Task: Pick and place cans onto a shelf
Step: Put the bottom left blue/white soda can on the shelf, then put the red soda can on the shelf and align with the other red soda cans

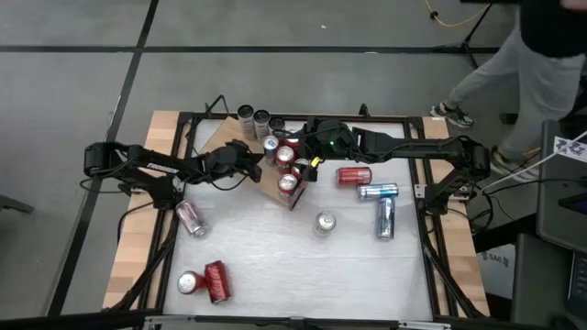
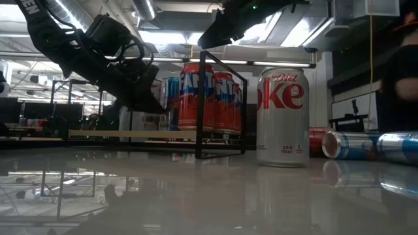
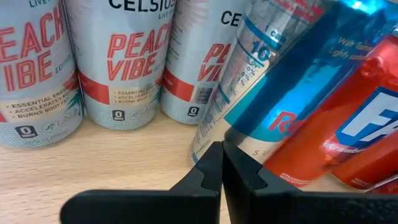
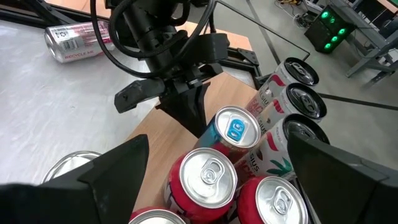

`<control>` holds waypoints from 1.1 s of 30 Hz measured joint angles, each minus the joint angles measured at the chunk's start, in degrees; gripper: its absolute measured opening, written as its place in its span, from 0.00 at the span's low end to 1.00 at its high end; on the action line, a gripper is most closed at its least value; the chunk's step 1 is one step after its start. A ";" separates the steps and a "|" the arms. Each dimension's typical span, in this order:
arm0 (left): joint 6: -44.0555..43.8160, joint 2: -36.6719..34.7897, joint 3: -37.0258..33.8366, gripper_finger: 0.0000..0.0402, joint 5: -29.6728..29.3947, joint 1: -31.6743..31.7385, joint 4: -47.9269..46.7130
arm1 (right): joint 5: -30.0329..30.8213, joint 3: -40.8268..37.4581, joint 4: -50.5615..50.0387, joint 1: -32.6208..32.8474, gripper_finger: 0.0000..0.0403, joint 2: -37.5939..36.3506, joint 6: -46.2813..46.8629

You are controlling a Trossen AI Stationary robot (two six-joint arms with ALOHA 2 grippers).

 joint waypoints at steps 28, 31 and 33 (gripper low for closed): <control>7.91 -19.19 0.07 0.00 4.09 -3.19 -5.67 | 0.04 1.55 -20.85 0.00 0.92 -5.79 0.24; 7.95 -19.56 0.07 0.00 4.14 -3.19 -5.43 | 0.03 1.55 -25.55 0.00 0.92 -7.34 1.13; 7.95 -19.56 0.07 0.00 5.29 -3.19 -5.26 | 0.05 1.55 -27.40 -0.02 0.92 -8.23 2.05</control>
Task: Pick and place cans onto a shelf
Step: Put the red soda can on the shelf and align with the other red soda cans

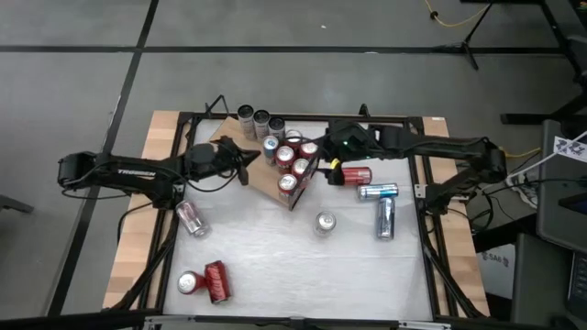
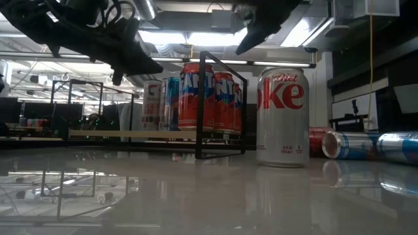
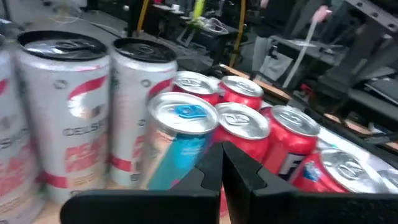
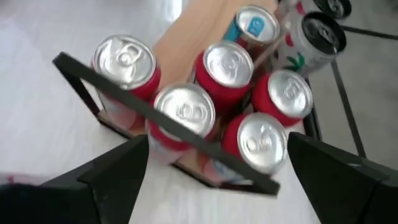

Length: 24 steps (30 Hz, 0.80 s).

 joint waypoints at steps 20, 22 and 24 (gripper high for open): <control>-0.42 0.02 -0.02 0.41 13.19 0.04 9.02 | -0.01 0.00 -0.79 0.00 0.92 -0.85 1.21; -0.42 0.02 -0.02 0.47 13.03 0.04 9.04 | -0.01 0.00 -0.79 0.02 0.92 -0.85 1.21; -0.43 0.02 -0.02 0.54 13.01 0.04 9.04 | -0.01 0.00 -0.79 0.02 0.92 -0.85 1.21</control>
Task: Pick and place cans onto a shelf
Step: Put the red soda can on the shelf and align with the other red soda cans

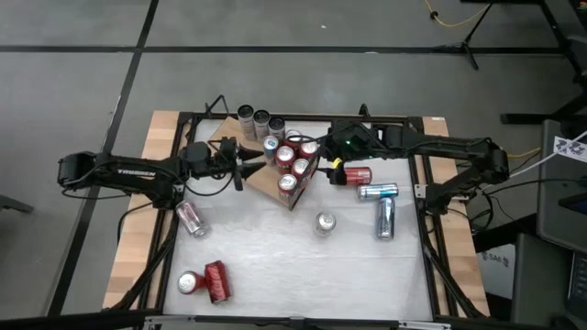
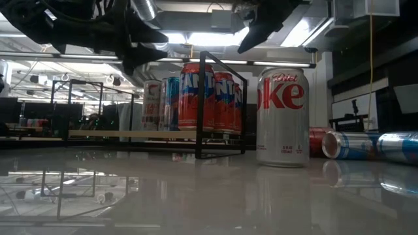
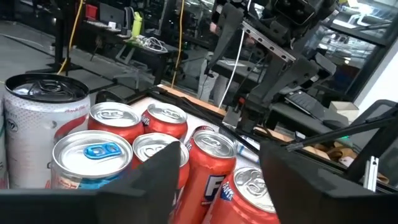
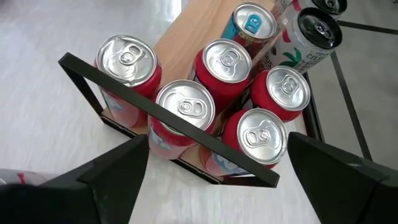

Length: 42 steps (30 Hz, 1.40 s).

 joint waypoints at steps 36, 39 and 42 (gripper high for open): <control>-26.37 0.07 29.94 0.64 10.04 -2.09 -61.11 | 0.00 0.00 -0.28 -0.02 0.92 0.07 0.00; -37.30 0.05 35.68 0.64 12.13 -5.35 -72.85 | 0.00 0.00 -0.31 -0.02 0.92 0.07 -0.02; -48.46 0.04 40.06 0.64 14.53 -10.27 -80.96 | 0.00 0.00 -0.31 0.00 0.92 0.07 -0.01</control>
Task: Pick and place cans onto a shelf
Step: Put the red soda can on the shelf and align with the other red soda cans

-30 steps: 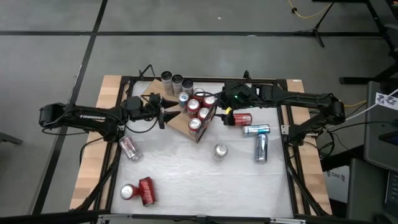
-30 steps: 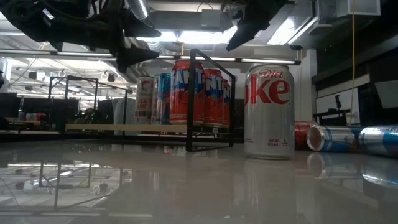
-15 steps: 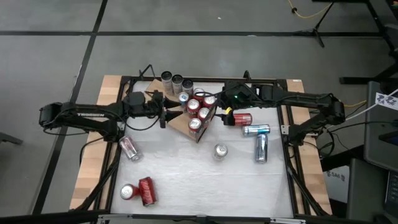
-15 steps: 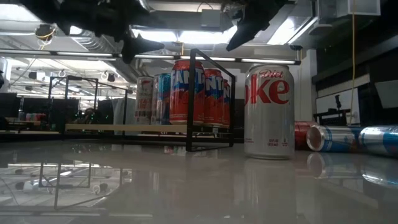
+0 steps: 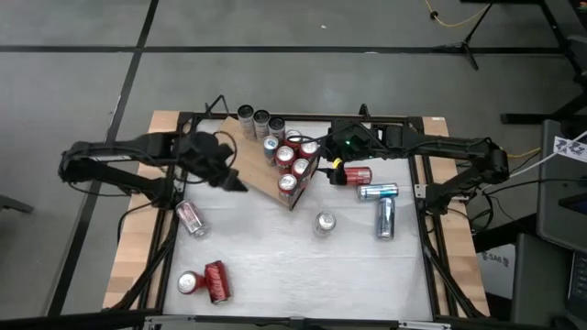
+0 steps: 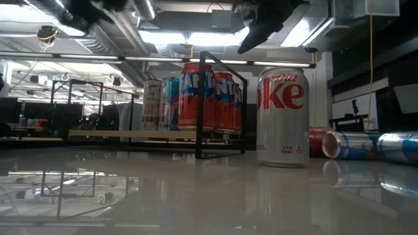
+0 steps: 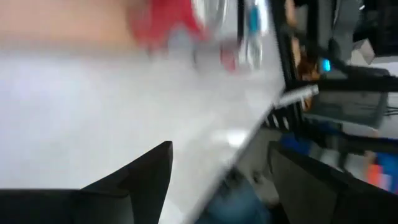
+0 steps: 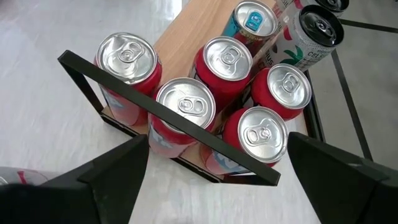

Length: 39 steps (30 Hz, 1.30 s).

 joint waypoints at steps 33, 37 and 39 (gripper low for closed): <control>-46.07 12.07 3.96 0.64 9.91 -50.36 -7.19 | -4.52 0.00 -0.07 0.00 0.92 0.02 0.01; -46.08 12.61 3.96 0.64 9.83 -50.84 -7.20 | -4.53 0.00 -0.09 0.00 0.92 0.02 0.01; -46.07 12.61 3.96 0.64 9.70 -50.81 -7.21 | -4.53 0.00 -0.07 0.00 0.92 0.02 0.01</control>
